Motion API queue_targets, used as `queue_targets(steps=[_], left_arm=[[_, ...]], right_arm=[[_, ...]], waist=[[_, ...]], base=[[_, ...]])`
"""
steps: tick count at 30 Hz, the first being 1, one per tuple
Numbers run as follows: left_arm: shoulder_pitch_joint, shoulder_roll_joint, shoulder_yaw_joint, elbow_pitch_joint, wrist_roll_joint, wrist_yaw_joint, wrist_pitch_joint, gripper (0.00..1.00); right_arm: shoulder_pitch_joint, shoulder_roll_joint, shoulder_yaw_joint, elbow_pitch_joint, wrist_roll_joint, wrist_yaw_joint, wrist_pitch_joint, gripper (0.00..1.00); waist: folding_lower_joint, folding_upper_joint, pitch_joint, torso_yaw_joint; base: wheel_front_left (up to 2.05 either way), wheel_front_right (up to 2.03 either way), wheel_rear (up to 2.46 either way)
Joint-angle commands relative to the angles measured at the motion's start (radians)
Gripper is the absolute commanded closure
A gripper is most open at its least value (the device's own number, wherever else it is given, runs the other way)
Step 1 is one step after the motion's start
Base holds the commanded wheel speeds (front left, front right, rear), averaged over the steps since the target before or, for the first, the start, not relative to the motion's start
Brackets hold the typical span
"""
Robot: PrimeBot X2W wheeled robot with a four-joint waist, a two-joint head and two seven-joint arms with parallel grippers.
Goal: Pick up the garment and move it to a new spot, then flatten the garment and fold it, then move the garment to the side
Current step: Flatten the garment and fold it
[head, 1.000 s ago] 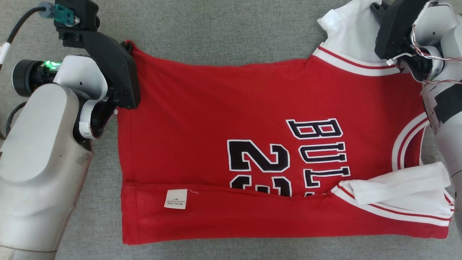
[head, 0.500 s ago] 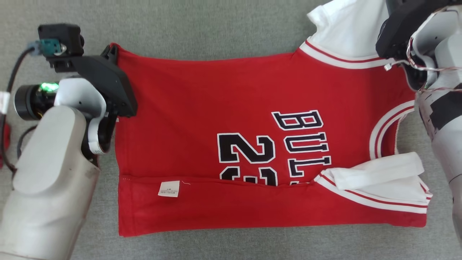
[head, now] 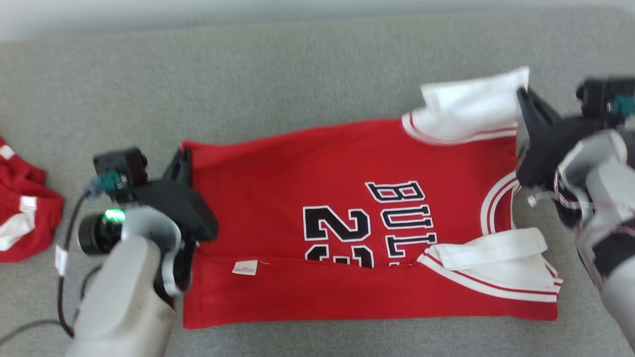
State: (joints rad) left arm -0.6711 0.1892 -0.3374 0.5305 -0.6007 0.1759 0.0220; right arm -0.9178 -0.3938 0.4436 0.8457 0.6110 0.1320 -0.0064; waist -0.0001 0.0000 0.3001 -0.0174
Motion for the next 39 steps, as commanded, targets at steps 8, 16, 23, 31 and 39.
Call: queue_targets(steps=[8,16,23,31,39], left_arm=[[0.141,-0.018,0.007,-0.001,-0.023,-0.008,-0.089,1.00],[0.223,-0.033,0.024,0.016,-0.056,0.009,-0.107,1.00],[0.280,-0.039,0.029,0.013,-0.080,0.003,-0.118,1.00],[0.322,-0.053,0.039,0.010,-0.112,0.003,-0.129,0.73],[0.380,-0.061,0.050,-0.004,-0.120,-0.018,-0.203,0.00]], right_arm=[[0.262,-0.063,-0.012,-0.153,0.044,-0.003,-0.010,1.00],[0.444,-0.056,-0.077,-0.285,0.046,-0.003,0.059,1.00],[0.585,-0.019,-0.176,-0.401,0.026,-0.003,0.113,1.00],[0.722,0.056,-0.287,-0.508,-0.039,-0.003,0.191,1.00],[0.804,0.131,-0.378,-0.581,-0.108,-0.003,0.253,0.00]], waist=[[0.0001,0.0000,-0.121,0.006],[0.0001,0.0000,-0.143,-0.003],[0.0001,0.0000,-0.154,0.001],[0.0001,0.0000,-0.163,-0.005],[0.0001,0.0000,-0.195,-0.005]], base=[[0.00,0.00,0.00],[0.00,0.00,0.00],[0.00,0.00,0.00],[0.00,0.00,0.00],[0.00,0.00,0.00]])
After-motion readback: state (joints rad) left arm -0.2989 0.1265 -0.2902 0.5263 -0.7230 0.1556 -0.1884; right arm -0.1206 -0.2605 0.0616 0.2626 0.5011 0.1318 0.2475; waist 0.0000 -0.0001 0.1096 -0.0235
